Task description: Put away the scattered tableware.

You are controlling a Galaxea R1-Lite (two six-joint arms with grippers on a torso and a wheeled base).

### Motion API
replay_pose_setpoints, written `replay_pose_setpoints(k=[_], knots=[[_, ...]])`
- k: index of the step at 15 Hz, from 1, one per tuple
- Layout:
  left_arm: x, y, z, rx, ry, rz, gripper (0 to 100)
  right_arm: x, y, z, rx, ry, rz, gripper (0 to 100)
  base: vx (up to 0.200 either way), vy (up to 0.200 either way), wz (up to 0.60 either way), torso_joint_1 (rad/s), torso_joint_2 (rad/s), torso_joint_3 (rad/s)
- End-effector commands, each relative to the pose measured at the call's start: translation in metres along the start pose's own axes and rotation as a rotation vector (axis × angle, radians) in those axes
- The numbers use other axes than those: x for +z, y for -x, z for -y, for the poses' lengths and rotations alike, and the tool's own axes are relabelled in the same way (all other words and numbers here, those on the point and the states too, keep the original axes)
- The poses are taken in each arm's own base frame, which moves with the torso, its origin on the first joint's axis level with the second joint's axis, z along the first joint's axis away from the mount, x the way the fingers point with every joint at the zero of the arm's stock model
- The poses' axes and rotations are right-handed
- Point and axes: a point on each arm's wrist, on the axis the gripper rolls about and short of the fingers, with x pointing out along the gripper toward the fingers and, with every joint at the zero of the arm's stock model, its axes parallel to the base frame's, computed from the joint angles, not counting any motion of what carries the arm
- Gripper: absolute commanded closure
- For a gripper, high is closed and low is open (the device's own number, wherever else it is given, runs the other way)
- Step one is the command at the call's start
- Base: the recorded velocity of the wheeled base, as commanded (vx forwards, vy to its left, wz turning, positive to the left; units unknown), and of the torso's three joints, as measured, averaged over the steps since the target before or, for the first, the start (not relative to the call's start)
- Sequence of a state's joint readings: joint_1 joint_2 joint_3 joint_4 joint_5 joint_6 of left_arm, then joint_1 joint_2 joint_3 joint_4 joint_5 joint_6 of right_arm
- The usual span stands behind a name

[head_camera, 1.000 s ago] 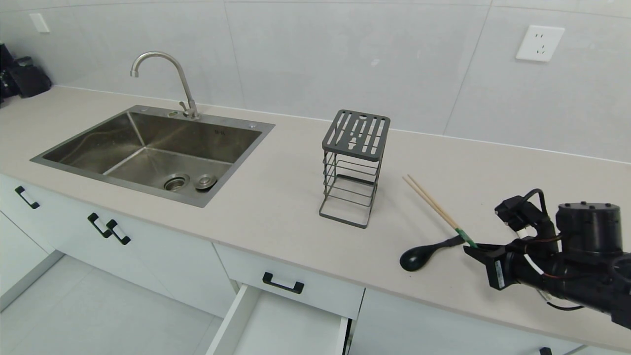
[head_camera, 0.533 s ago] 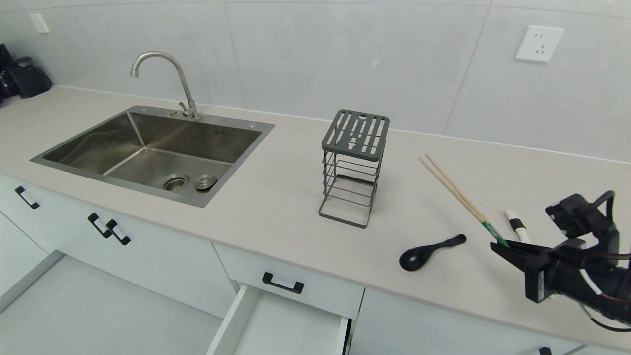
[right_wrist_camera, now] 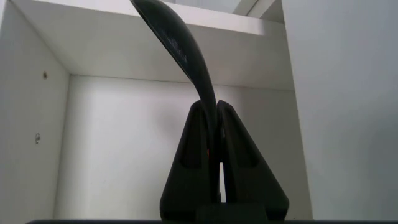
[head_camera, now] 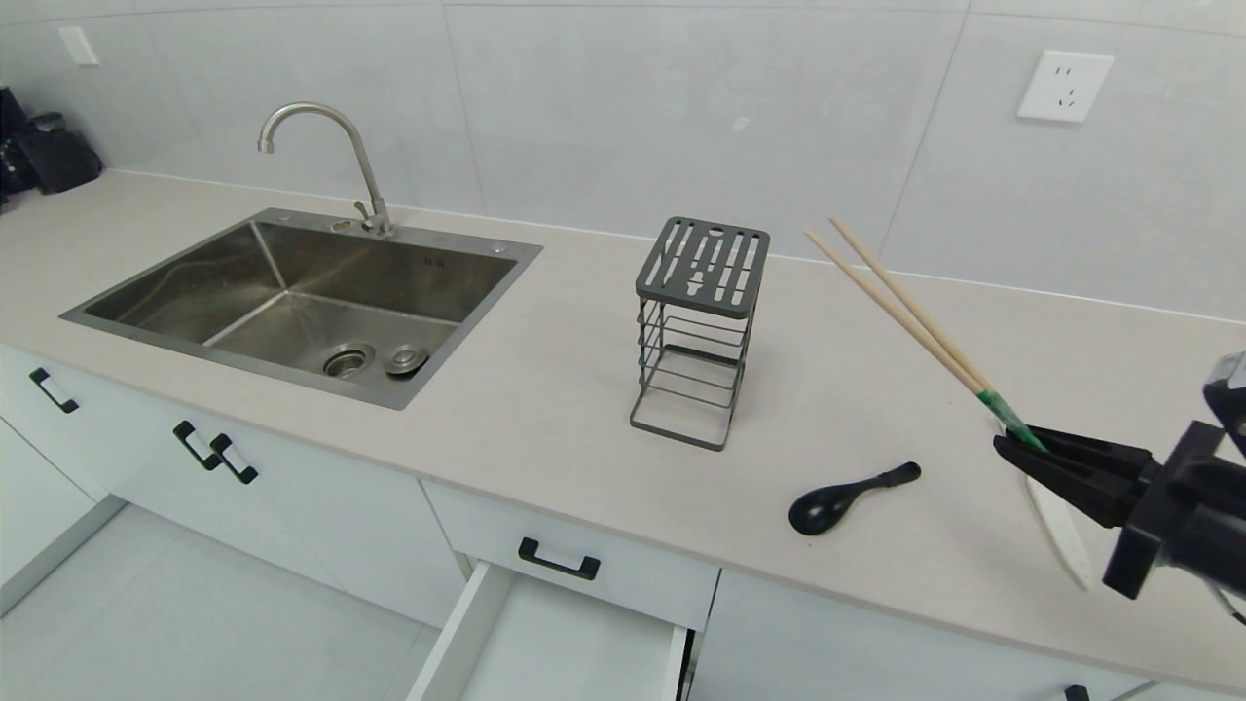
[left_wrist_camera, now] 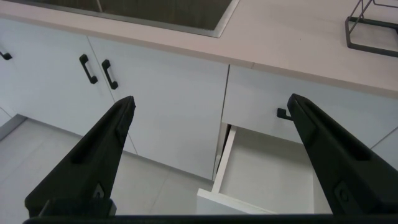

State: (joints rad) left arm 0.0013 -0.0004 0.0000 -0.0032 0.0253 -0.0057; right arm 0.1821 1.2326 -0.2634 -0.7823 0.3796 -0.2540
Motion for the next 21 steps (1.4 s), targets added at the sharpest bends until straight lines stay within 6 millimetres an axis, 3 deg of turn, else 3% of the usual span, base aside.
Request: replay_pose_setpoints(k=[1,7,10,18,21], knots=[[0.000,0.000,0.000,0.001,0.000,-0.001,0,0.012,0.010,-0.005,0.029,0.037,0.076,100,0.000,0.000,0.00,0.000,0.00,0.000],[0.000,0.000,0.000,0.001,0.000,-0.001,0,0.013,0.014,-0.034,0.208,0.064,0.075,100,0.000,0.000,0.00,0.000,0.00,0.000],[0.000,0.000,0.000,0.001,0.000,-0.001,0,-0.003,0.015,-0.055,0.329,0.145,-0.017,100,0.000,0.000,0.00,0.000,0.00,0.000],[0.000,0.000,0.000,0.001,0.000,-0.001,0,-0.005,-0.001,-0.062,0.401,0.150,-0.060,100,0.000,0.000,0.00,0.000,0.00,0.000],[0.000,0.000,0.000,0.001,0.000,-0.001,0,-0.002,-0.020,-0.068,0.451,0.147,-0.088,100,0.000,0.000,0.00,0.000,0.00,0.000]])
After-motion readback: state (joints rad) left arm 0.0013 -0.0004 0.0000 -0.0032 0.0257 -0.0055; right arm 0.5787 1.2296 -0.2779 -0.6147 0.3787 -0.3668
